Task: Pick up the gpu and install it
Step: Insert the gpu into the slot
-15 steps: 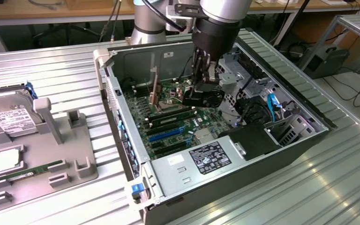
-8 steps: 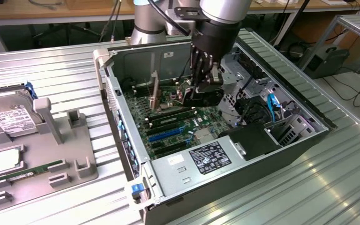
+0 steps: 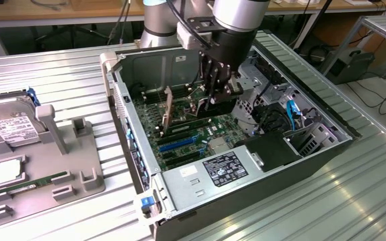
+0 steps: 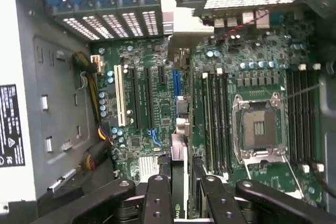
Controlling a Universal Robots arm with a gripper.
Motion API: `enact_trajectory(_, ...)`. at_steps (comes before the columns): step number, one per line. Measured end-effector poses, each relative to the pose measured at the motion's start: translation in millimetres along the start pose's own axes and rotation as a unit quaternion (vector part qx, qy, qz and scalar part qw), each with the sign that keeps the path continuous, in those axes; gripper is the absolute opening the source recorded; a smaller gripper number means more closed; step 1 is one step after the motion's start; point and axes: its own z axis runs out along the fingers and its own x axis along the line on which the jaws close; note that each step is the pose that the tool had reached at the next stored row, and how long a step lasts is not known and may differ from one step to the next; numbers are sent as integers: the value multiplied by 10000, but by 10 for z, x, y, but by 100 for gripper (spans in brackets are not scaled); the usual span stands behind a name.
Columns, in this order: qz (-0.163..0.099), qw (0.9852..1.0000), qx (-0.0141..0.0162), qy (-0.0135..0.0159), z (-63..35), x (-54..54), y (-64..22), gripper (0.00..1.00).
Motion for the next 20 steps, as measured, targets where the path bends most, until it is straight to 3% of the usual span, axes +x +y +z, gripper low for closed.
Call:
enact_trajectory(3, -34, 10000, 2, 1, 44, 2, 79, 26)
enact_trajectory(11, -34, 10000, 10, 1, 162, 16, 422, 26)
enact_trajectory(20, -113, 9999, 29, -25, 313, 35, 445, 26)
